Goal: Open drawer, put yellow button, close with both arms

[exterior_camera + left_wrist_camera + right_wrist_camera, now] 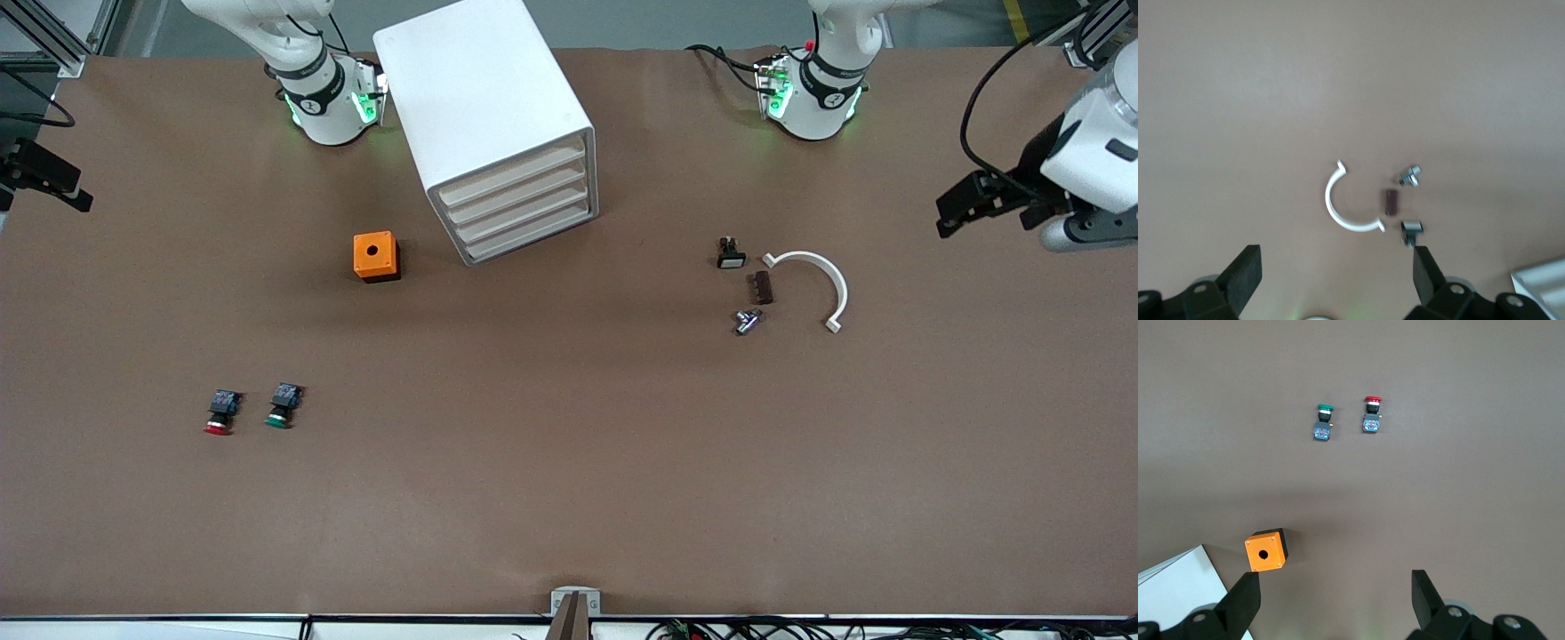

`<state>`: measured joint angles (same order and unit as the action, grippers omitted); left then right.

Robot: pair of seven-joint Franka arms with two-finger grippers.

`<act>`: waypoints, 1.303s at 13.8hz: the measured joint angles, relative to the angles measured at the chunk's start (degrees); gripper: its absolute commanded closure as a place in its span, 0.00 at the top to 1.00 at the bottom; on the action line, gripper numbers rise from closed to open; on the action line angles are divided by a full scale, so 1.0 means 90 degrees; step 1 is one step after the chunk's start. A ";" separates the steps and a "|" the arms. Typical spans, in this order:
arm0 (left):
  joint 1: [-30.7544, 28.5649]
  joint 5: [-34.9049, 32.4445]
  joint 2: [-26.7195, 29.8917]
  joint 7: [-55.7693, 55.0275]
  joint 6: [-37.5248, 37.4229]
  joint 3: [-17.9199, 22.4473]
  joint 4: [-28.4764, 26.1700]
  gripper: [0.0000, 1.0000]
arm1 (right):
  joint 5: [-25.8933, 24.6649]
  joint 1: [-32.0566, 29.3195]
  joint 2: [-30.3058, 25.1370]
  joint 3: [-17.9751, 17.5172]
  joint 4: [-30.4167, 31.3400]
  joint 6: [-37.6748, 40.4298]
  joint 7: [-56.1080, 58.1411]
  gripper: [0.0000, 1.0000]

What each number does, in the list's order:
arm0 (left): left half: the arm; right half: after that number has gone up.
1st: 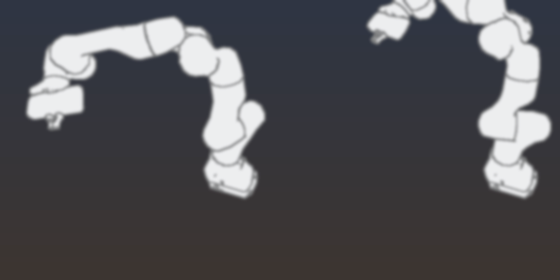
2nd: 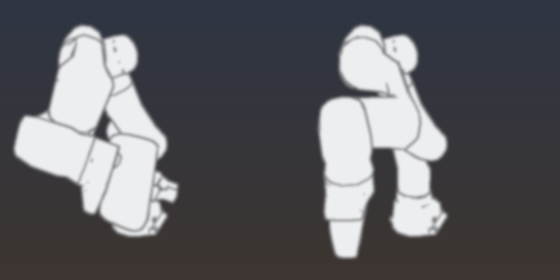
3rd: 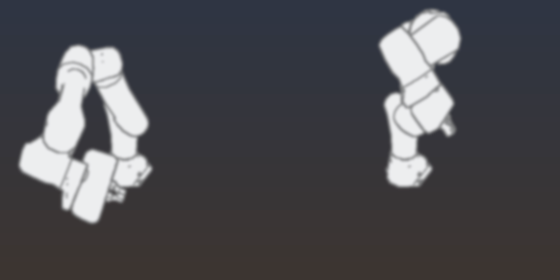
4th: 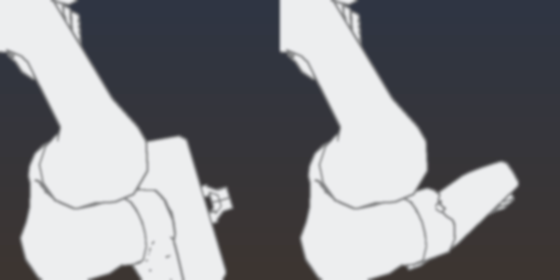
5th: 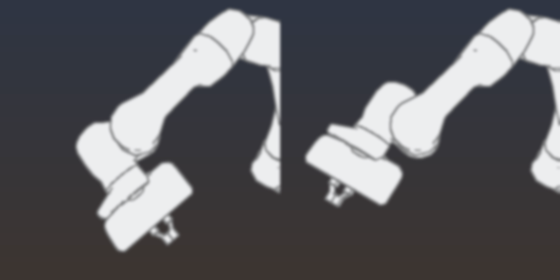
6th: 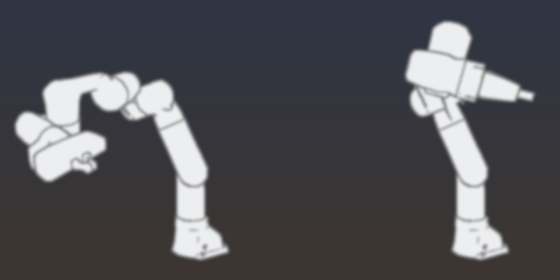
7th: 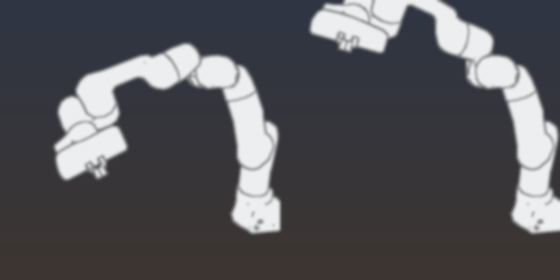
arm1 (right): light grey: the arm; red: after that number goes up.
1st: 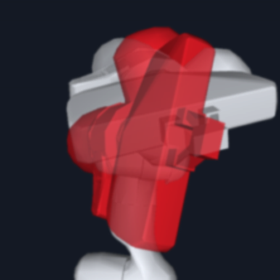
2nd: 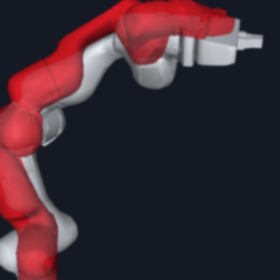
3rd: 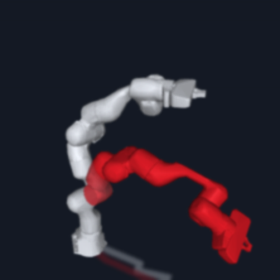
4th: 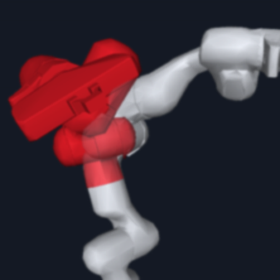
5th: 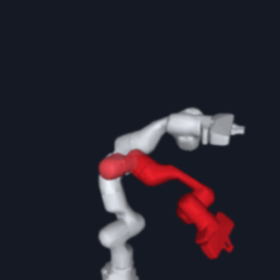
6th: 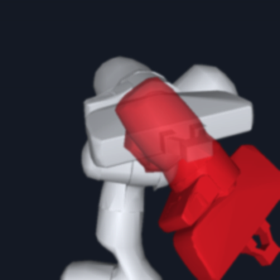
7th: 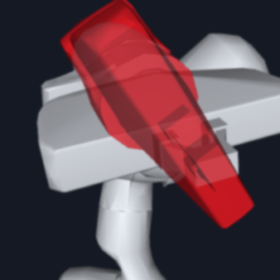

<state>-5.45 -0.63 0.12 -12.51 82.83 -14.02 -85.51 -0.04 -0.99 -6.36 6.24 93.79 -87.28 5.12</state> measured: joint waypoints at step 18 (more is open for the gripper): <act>0.0719 0.0051 0.0925 0.0644 -0.0102 0.0945 -0.1007 1.00 | 0.0103 0.0000 -0.0001 0.0000 0.0029 0.0004 0.0000 1.00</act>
